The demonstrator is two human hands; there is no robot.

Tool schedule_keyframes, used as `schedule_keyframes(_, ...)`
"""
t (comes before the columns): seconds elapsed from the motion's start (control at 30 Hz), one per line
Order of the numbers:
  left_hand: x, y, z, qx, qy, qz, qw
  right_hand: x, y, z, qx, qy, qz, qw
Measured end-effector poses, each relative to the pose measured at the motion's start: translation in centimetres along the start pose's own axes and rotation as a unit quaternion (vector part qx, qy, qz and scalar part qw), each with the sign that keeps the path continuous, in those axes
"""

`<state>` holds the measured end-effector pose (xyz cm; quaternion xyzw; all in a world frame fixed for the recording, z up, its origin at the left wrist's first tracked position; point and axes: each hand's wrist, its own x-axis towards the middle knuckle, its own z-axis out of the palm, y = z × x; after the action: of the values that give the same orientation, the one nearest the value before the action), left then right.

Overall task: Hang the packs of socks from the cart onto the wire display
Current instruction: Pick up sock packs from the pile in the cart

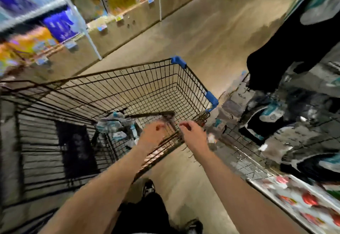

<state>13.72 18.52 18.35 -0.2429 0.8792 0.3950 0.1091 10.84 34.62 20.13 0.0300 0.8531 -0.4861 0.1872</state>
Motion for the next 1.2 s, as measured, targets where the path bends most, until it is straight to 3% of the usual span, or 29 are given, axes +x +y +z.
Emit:
schedule_keyframes(0.1, 2.4, -4.7, -2.2, -0.036, -0.024, -0.07, 0.997, 2.1, -2.9, 5.1, -0.016, -0.105, 0.012, 0.994)
schedule_keyframes(0.23, 5.5, -11.7, -4.2, -0.16, -0.053, -0.18, 0.969, 5.6, -4.4, 12.6, -0.006, -0.173, 0.074, 0.982)
schedule_keyframes(0.4, 11.0, -20.8, -5.1, -0.205, -0.045, -0.231, 0.95, 11.9, -3.8, 22.2, -0.032, -0.196, 0.123, 0.972)
schedule_keyframes(0.53, 16.0, -29.1, -1.5, -0.25, -0.031, -0.276, 0.928, 17.0, -2.0, 29.2, -0.055, -0.2, 0.142, 0.968)
schedule_keyframes(0.63, 17.1, -27.4, -3.4, -0.258, -0.036, -0.282, 0.923, 19.9, 0.5, 33.8, -0.107, -0.212, 0.136, 0.962)
schedule_keyframes(0.77, 19.1, -30.9, -1.2, -0.241, -0.017, -0.302, 0.922, 22.7, 3.9, 38.3, -0.177, -0.241, 0.107, 0.948)
schedule_keyframes(0.93, 19.8, -35.1, 1.9, -0.236, -0.014, -0.331, 0.914, 24.1, 7.2, 41.3, -0.351, -0.284, 0.046, 0.891)
schedule_keyframes(1.1, 19.2, -35.1, 2.1, -0.27, -0.018, -0.316, 0.909, 22.7, 8.7, 41.5, -0.474, -0.26, 0.028, 0.841)
schedule_keyframes(1.2, 19.1, -35.3, 2.6, -0.297, -0.016, -0.323, 0.898, 21.8, 7.6, 40.8, -0.468, -0.214, 0.031, 0.857)
